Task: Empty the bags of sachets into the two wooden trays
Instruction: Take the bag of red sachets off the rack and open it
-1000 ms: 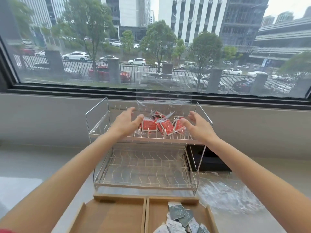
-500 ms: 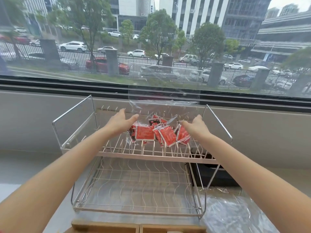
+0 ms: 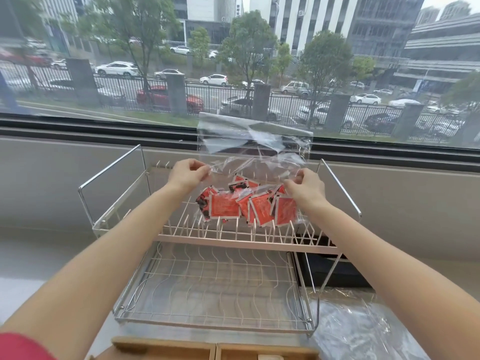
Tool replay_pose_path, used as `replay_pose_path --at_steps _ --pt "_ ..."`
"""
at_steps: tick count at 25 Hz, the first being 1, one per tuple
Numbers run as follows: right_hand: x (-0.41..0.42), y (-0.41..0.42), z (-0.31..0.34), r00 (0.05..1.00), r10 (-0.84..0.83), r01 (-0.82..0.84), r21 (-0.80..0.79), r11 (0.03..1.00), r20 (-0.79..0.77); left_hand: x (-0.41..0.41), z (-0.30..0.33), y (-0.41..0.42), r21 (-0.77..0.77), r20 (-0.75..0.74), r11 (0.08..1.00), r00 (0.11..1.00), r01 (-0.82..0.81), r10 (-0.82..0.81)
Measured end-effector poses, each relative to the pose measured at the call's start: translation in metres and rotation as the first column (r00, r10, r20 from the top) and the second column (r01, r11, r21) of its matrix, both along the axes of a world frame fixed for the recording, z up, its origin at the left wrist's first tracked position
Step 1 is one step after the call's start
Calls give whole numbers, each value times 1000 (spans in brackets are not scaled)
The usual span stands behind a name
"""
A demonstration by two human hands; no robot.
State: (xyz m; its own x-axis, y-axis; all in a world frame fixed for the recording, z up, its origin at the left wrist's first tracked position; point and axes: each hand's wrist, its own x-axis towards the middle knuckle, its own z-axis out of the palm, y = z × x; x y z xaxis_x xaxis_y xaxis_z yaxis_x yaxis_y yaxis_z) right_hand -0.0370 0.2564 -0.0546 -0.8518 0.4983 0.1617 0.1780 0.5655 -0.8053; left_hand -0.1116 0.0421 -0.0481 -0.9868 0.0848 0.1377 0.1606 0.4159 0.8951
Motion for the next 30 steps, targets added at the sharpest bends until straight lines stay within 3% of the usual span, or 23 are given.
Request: replay_pose_path --at_steps 3,8,14,19,26,30 --pt "14 -8 21 986 34 -24 63 998 -164 10 21 -12 103 -87 994 996 -21 30" --pt "55 -22 79 899 85 -79 33 996 -429 60 80 -29 293 -236 952 972 88 -17" --pt "135 -37 99 841 137 -183 -37 982 -523 144 103 -50 334 -383 936 923 114 24" --pt "210 -59 46 853 179 -268 -118 956 -490 213 42 -67 455 -226 889 973 54 56" --pt "277 -70 -65 951 137 -243 -394 886 -278 275 -66 -91 372 -42 928 998 -31 50" --pt "295 -80 -101 978 80 -171 -519 837 -193 294 -104 -100 400 95 908 991 -125 95"
